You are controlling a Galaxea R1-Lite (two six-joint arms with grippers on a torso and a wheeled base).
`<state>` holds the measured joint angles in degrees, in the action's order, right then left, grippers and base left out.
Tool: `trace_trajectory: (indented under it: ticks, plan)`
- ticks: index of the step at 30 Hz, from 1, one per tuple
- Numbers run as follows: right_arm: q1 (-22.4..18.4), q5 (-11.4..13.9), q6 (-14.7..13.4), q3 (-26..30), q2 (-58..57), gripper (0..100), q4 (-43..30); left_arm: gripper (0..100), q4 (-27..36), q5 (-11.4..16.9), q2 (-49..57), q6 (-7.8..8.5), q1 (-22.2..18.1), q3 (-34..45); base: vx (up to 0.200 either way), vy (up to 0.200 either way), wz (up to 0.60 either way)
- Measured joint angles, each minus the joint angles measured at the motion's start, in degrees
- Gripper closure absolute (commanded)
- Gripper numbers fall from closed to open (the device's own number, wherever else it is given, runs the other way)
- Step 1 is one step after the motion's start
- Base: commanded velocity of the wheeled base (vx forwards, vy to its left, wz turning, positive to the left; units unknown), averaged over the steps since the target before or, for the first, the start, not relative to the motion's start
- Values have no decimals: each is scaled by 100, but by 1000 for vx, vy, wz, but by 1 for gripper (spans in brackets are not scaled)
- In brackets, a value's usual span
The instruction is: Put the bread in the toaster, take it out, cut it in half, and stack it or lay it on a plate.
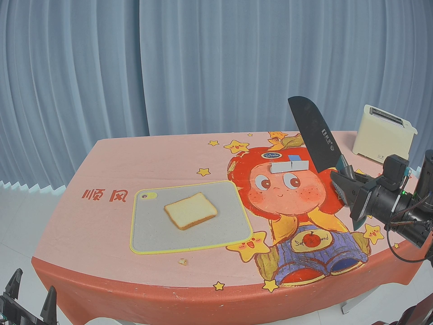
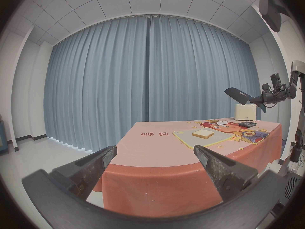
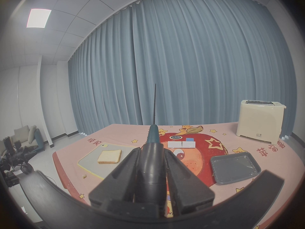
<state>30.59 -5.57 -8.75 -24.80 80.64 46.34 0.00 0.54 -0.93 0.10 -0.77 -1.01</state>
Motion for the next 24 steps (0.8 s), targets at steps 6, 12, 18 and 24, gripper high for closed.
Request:
trace_trajectory:
  ticks: [6,12,18,24]
  plan:
    - [37,5,17,0,-2,100,2,0,-2,0,0,0,0,0,0,0,0]
    - [124,11,22,24,-2,100,5,0,-2,0,0,0,0,0,0,0,0]
    - [144,7,27,41,-5,100,2,0,0,-2,0,0,0,0,0,133,0]
    - [155,2,30,44,-11,100,5,0,0,1,0,0,0,0,0,200,0]
